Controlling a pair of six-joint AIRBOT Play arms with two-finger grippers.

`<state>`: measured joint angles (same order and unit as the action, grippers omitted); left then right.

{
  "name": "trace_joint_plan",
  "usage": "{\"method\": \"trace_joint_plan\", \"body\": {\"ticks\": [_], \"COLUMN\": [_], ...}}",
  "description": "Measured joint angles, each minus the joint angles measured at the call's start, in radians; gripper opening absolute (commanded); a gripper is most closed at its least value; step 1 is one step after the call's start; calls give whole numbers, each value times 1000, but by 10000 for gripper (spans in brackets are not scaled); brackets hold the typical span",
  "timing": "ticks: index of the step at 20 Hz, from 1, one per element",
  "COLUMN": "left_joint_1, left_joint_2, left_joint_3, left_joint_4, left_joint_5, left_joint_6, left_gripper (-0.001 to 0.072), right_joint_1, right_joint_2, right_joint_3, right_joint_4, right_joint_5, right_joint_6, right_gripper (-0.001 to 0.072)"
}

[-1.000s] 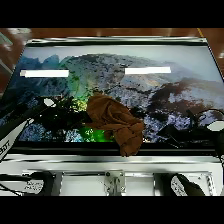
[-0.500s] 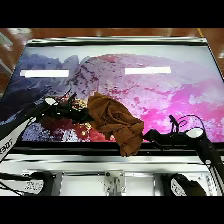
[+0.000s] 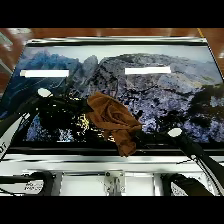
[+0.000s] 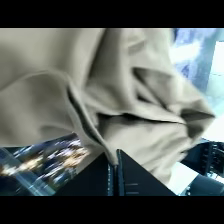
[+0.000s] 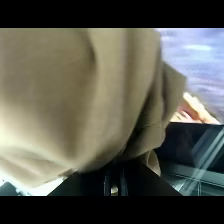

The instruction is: Fold the shirts.

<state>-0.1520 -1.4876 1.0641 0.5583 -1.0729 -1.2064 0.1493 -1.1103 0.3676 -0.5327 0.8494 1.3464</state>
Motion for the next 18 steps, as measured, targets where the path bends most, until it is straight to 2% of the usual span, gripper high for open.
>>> {"method": "trace_joint_plan", "body": {"ticks": [3, 6, 10, 15, 18], "left_joint_1": [27, 62, 112, 154, 169], "left_joint_2": [77, 209, 415, 610, 682], "left_joint_3": [77, 207, 462, 690, 733], "left_joint_4": [7, 10, 7, 19, 129], "left_joint_5": [-8, -17, 14, 97, 79], "left_joint_6": [26, 45, 51, 4, -74], "left_gripper": [41, 41, 41, 42, 42], "right_joint_1": [-44, -96, -133, -145, -147], "right_joint_2": [91, 238, 406, 476, 486], "right_joint_3": [106, 308, 668, 1033, 1156], "right_joint_4": [-68, -149, -313, -456, -568], "right_joint_5": [115, 261, 338, 414, 539], "right_joint_6": [-53, -95, -72, -3, 11], "right_gripper": [68, 68, 68, 68, 68]}}
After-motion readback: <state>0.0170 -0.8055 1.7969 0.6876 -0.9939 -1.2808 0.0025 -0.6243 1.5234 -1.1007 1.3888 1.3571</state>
